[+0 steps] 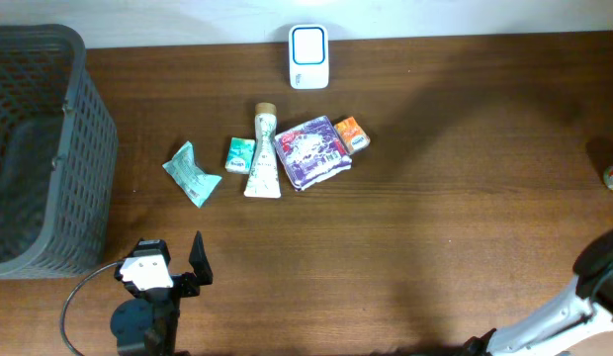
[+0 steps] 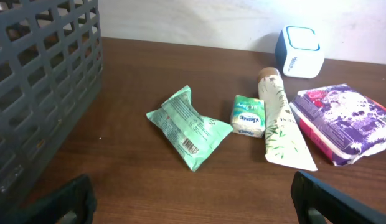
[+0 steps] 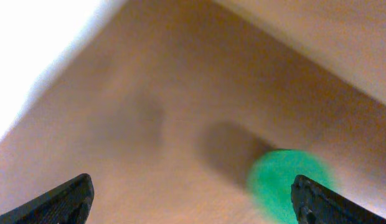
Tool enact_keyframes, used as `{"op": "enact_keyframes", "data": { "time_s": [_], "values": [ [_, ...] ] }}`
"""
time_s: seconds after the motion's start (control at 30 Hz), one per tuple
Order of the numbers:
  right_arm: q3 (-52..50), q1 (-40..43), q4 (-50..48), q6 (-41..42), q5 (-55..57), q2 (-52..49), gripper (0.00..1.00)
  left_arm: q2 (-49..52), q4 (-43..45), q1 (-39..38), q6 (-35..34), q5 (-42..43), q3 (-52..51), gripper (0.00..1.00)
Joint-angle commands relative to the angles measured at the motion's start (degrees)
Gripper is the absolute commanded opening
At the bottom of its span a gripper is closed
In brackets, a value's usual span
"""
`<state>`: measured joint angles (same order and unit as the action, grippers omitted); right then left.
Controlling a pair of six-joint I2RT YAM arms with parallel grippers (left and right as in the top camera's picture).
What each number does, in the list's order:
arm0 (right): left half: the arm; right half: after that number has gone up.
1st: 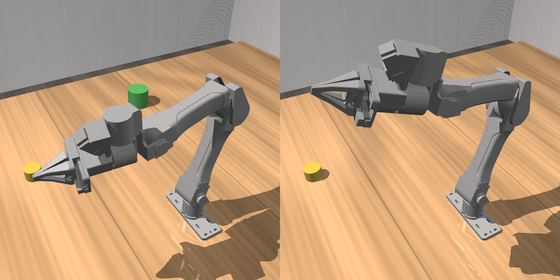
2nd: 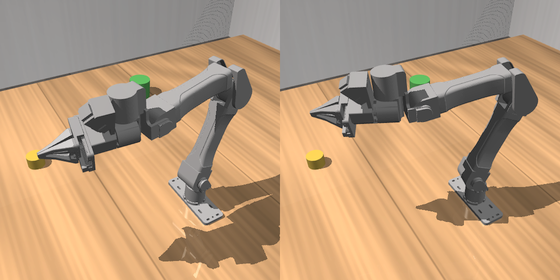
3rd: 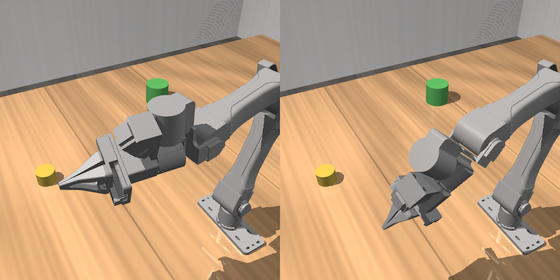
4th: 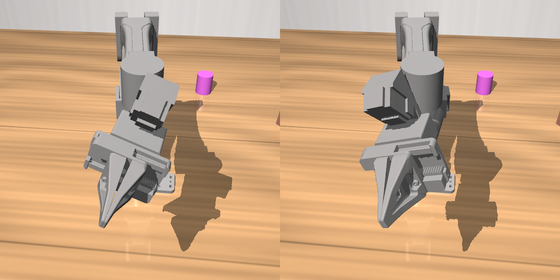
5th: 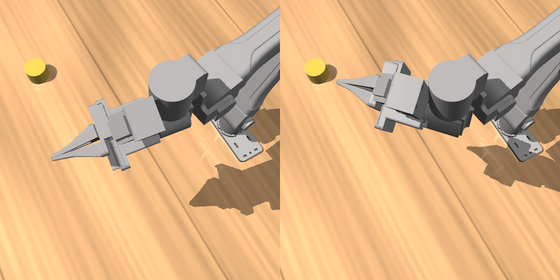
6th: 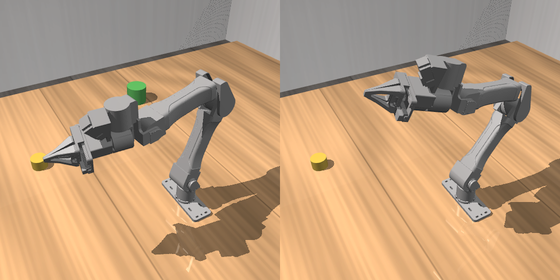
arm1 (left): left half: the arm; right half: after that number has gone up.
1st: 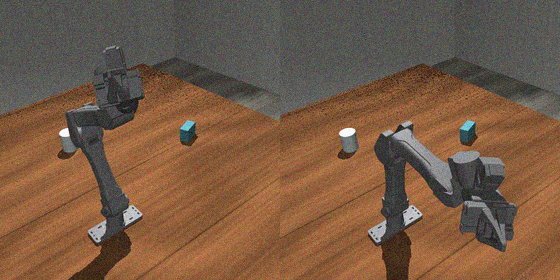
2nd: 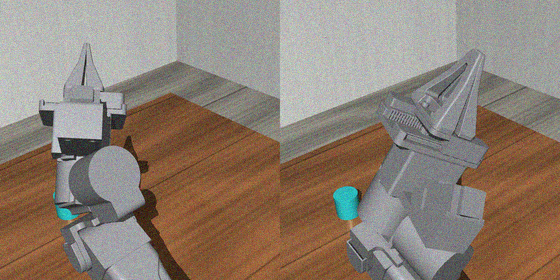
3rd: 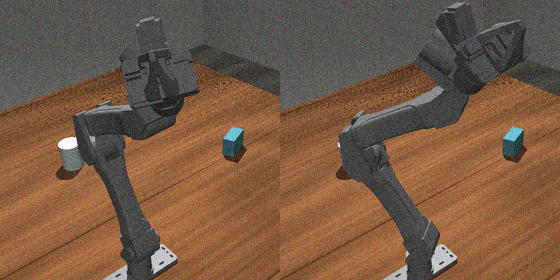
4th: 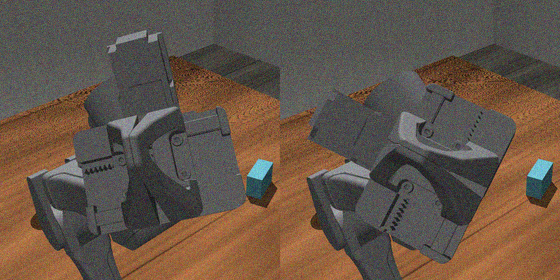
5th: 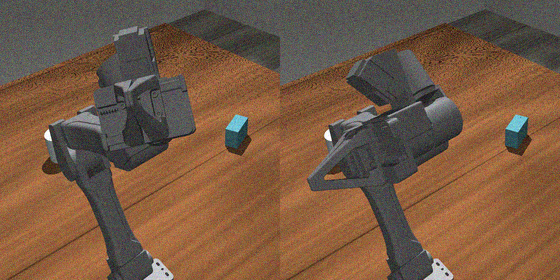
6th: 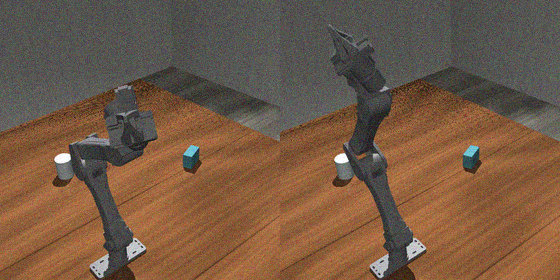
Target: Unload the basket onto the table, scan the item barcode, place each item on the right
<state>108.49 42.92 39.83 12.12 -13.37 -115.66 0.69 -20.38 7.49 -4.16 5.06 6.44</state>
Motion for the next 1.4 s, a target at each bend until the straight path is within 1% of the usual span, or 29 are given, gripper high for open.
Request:
{"op": "enact_keyframes", "data": {
  "time_s": [0.0,0.07,0.1,0.17,0.23,0.3,0.47,0.53,0.67,0.73,0.8,0.87,0.97,1.07,1.13,1.23,1.3,1.37],
  "values": [
    [1.5,-4.2,2.3,1.9,-27.0,6.8,0.99,-0.3,-0.3,0.2,-0.5,-0.4,-0.1,0.99],
    [1.5,-8.4,6.8,1.9,-30.2,7.3,0.99,-0.3,-0.3,0.2,-0.5,-0.4,-0.1,0.99],
    [1.5,-11.4,10.8,1.4,-30.1,7.2,0.99,-0.3,-0.3,0.2,-0.5,-0.4,-0.1,0.99],
    [1.4,-15.5,15.4,-3.1,-30.1,6.7,0.99,-0.3,-0.3,0.2,-0.5,-0.4,-0.1,0.99],
    [1.3,-21.5,19.7,-11.9,-29.8,5.7,0.99,-0.3,-0.3,0.2,-0.5,-0.4,-0.1,0.99],
    [1.1,-27.0,22.1,-17.0,-27.6,4.7,0.99,-0.3,-0.3,0.2,-0.5,-0.4,-0.1,0.99],
    [0.9,-40.7,23.4,-17.7,-16.5,0.6,0.99,-0.3,-0.3,0.2,-0.5,-0.4,-0.1,0.99],
    [0.9,-45.8,22.4,-17.7,-14.2,-1.8,0.99,-0.3,-0.3,0.2,-0.5,-0.4,-0.1,0.99],
    [0.9,-52.4,20.4,-17.6,-13.3,-5.6,0.99,-0.3,-0.3,0.2,-0.5,-0.4,-0.1,0.99],
    [0.9,-54.3,19.4,-14.9,-11.8,-7.5,0.99,-0.3,-0.3,0.2,-0.5,-0.4,-0.1,0.99],
    [0.9,-55.5,18.6,-9.9,-11.4,-9.9,0.99,-0.3,-0.3,0.2,-0.5,-0.4,-0.1,0.99],
    [0.9,-55.8,18.5,-8.4,-11.5,-11.9,0.99,-0.3,-0.3,0.2,-0.5,-0.4,-0.1,0.99],
    [0.9,-55.7,17.9,-8.7,-14.4,-14.7,0.99,-0.3,-0.3,0.2,-0.5,-0.4,-0.1,0.99],
    [0.9,-55.7,15.1,-9.4,-18.1,-16.9,0.99,-0.3,-0.3,0.2,-0.5,-0.4,-0.1,0.99],
    [0.9,-55.7,13.1,-11.8,-23.1,-17.0,0.99,-0.3,-0.3,0.2,-0.5,-0.4,-0.1,0.99],
    [0.9,-55.7,9.7,-11.3,-29.5,-17.0,1.00,-0.3,-0.3,0.2,-0.5,-0.4,-0.1,0.99],
    [0.9,-55.7,9.4,-9.9,-29.6,-17.0,0.95,-0.3,-0.3,0.2,-0.5,-0.4,-0.1,0.99],
    [0.9,-55.7,9.4,-9.7,-29.5,-17.0,0.94,-0.3,-0.3,0.2,-0.5,-0.4,-0.1,0.99]
  ]
}}
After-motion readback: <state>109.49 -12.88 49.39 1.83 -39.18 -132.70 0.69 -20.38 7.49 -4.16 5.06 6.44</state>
